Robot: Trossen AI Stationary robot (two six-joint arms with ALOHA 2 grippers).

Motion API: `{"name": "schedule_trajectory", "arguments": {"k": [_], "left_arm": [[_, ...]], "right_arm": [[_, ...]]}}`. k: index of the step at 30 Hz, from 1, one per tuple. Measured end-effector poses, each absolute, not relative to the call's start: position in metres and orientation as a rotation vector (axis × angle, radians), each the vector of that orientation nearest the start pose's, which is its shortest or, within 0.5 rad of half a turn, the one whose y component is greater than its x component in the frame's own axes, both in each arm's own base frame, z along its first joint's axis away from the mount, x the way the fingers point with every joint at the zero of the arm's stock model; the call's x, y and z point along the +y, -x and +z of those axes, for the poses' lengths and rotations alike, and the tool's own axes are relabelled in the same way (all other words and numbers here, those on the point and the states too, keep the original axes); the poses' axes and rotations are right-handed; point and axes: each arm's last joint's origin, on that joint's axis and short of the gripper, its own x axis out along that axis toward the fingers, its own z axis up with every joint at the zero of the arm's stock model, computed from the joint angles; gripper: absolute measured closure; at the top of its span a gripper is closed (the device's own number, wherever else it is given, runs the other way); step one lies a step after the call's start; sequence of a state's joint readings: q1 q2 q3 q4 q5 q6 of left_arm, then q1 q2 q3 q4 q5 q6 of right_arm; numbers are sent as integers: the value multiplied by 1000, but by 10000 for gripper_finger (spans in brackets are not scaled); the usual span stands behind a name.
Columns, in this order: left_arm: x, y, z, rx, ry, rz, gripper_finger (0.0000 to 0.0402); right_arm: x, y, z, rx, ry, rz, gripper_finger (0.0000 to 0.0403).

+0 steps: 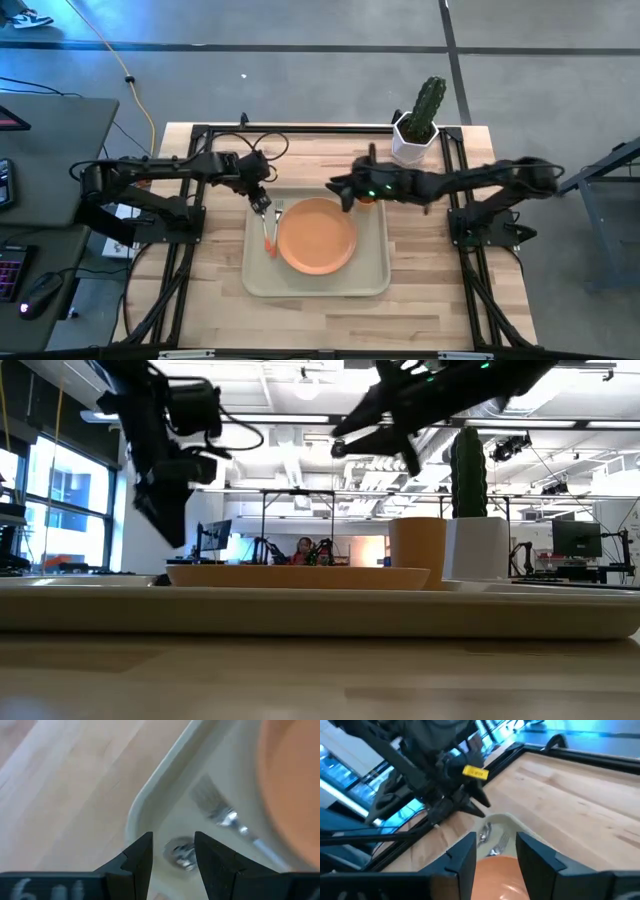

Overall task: Pick and place plate/cup/fork/spoon on tray
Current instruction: Adjust the orange spoon on the gray tray

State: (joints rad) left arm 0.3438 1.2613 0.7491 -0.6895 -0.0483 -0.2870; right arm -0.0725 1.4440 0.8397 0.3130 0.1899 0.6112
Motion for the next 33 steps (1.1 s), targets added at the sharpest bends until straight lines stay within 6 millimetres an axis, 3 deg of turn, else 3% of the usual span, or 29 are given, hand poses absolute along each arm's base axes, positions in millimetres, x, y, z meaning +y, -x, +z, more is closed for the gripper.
{"name": "schedule_trajectory", "arguments": {"k": [4, 13, 33], "left_arm": [[75, -196, 185, 1187, 445, 537, 266], [71, -180, 159, 1261, 469, 551, 266], [74, -190, 154, 1116, 389, 483, 266]], "right_arm": [[-16, -296, 253, 176, -582, -393, 281], [-10, -294, 257, 173, -569, -418, 285], [-3, -294, 257, 163, -619, -423, 286]]}}
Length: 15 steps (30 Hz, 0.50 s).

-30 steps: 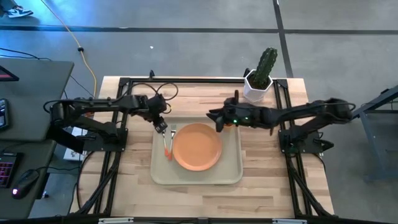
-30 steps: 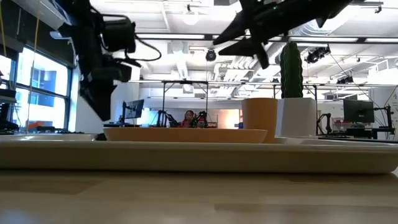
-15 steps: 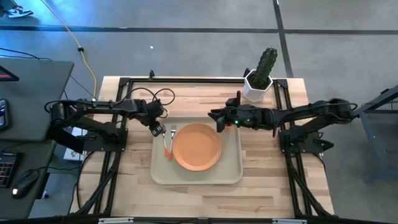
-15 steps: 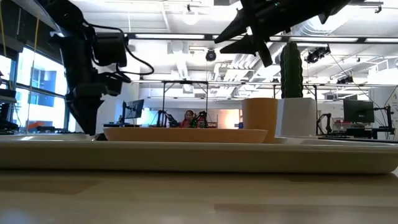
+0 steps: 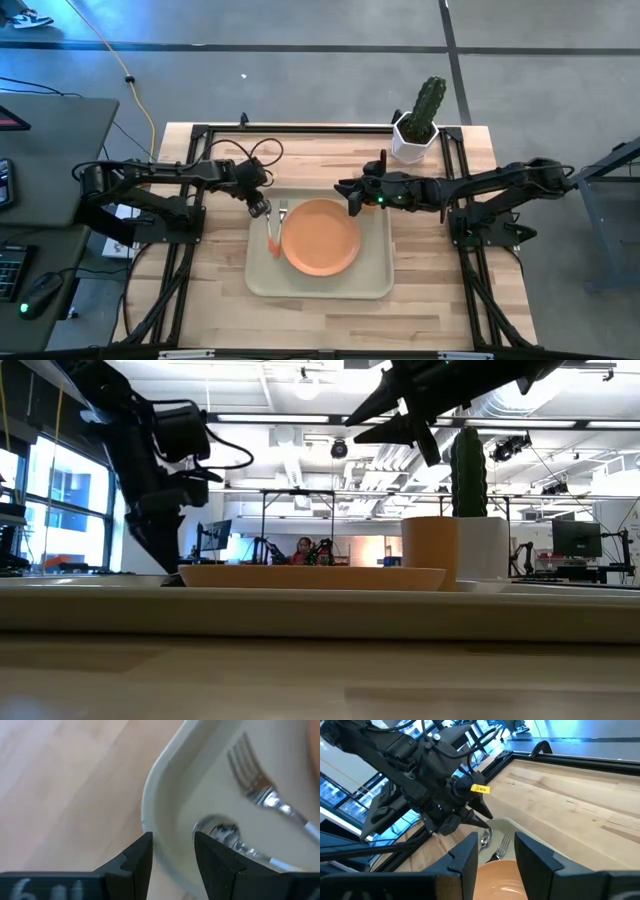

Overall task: Pick and place plate/cup/fork/spoon on tray
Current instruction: Adjust the orange spoon on the gray tray

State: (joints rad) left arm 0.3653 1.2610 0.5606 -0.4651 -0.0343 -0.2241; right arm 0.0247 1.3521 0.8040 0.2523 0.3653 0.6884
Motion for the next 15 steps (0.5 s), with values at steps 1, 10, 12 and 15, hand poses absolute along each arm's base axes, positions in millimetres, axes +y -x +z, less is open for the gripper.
{"name": "schedule_trajectory", "arguments": {"k": [1, 10, 12, 15], "left_arm": [[74, -191, 155, 1104, 390, 479, 266], [73, -189, 154, 1133, 386, 472, 266], [73, -187, 153, 1157, 359, 460, 266], [72, -185, 153, 1187, 315, 457, 266]], "right_arm": [[-2, -294, 257, 162, -624, -423, 286], [-2, -294, 257, 160, -637, -422, 286], [-2, -294, 257, 159, -637, -422, 286], [-2, -294, 257, 159, -637, -423, 286]]}}
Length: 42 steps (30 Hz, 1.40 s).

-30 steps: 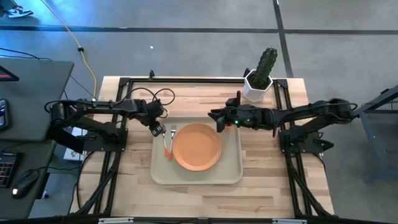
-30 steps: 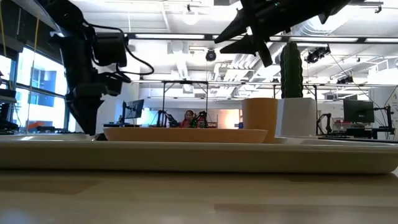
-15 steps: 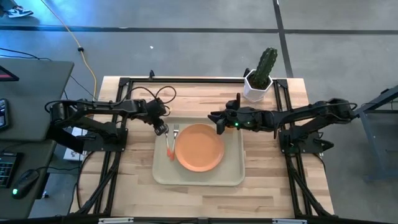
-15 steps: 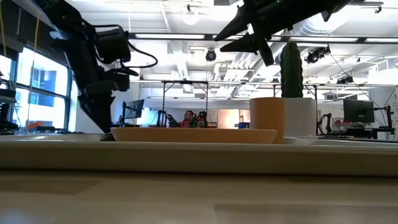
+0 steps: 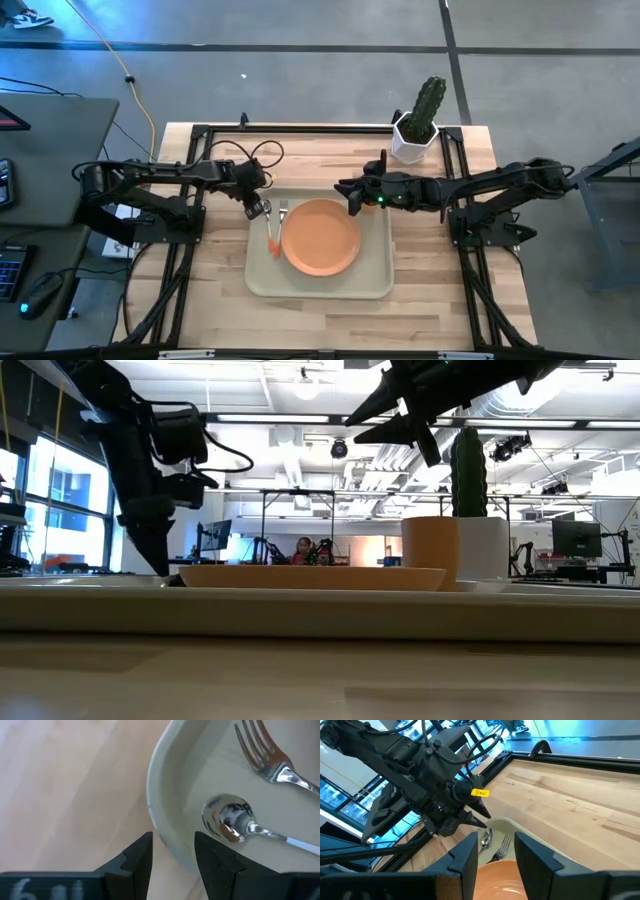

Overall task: Pick and place plate/cup/fork/spoon on tray
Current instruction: Adjust the orange spoon on the gray tray

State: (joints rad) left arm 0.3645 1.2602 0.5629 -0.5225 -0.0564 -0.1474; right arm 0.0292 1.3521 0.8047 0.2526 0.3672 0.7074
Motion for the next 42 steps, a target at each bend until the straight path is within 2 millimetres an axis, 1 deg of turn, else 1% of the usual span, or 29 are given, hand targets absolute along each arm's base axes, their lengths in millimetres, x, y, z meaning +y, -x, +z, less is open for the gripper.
{"name": "schedule_trajectory", "arguments": {"k": [5, 11, 14, 17, 22, 25, 29, 36, 39, 42], "left_arm": [[71, -189, 154, 1162, 229, 442, 266], [62, -198, 155, 1129, 144, 373, 266], [60, -202, 152, 1128, 114, 382, 266], [59, -202, 151, 1146, 108, 384, 266], [60, -201, 159, 1209, 110, 432, 266], [61, -201, 160, 1210, 103, 446, 266], [62, -204, 156, 1211, 102, 444, 266], [62, -217, 146, 1194, 93, 413, 266], [60, -221, 148, 1204, 88, 403, 266], [58, -223, 154, 1203, 97, 374, 266]], "right_arm": [[-2, -294, 257, 159, -637, -423, 286], [-2, -294, 257, 157, -636, -428, 285], [-2, -294, 257, 152, -629, -438, 285], [-2, -294, 258, 147, -628, -436, 285], [-2, -294, 258, 148, -627, -436, 285], [-2, -294, 258, 147, -621, -440, 285], [-2, -294, 258, 146, -619, -442, 285], [1, -294, 259, 133, -607, -441, 285], [4, -294, 260, 127, -606, -437, 285], [5, -294, 260, 125, -605, -438, 285]]}}
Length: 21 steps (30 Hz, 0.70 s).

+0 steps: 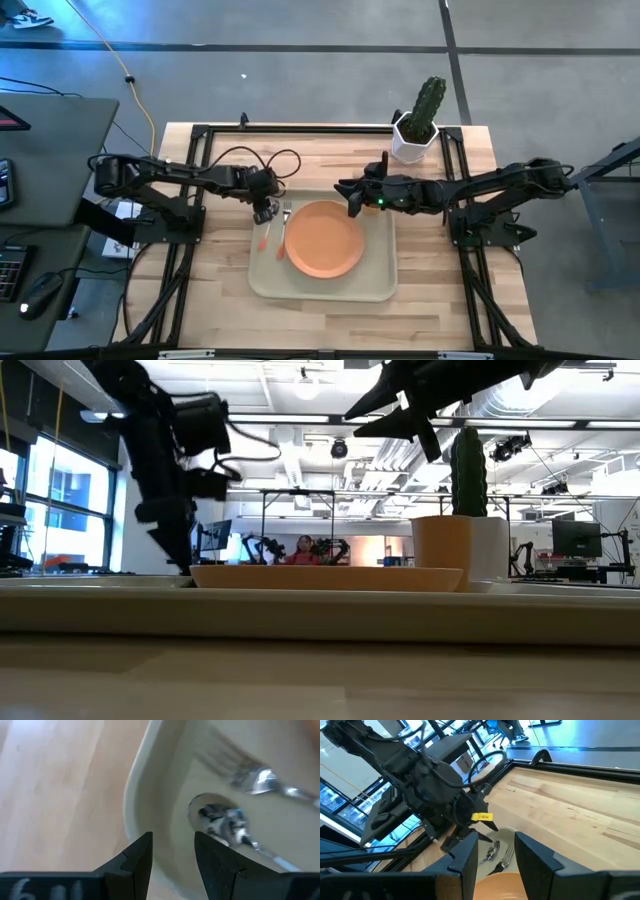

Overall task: Pick and place plate/cup/fork/spoon on tray
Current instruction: Adjust the orange spoon on the gray tray, then return to Home Position

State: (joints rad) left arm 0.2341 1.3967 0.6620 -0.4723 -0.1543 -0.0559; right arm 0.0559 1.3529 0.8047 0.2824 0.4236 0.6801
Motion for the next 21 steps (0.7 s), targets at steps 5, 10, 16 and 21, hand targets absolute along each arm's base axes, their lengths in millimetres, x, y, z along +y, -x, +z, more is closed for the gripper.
{"name": "schedule_trajectory", "arguments": {"k": [5, 10, 16, 21], "left_arm": [[59, -228, 175, 1175, 88, 381, 266], [59, -229, 209, 1049, 90, 376, 269], [54, -220, 274, 680, 139, 301, 308], [48, -215, 326, 230, 169, 126, 369]], "right_arm": [[5, -295, 261, 112, -609, -432, 285], [7, -294, 266, 97, -601, -391, 285], [10, -281, 289, 81, -506, -191, 305], [11, -260, 315, 27, -333, -33, 361]]}}
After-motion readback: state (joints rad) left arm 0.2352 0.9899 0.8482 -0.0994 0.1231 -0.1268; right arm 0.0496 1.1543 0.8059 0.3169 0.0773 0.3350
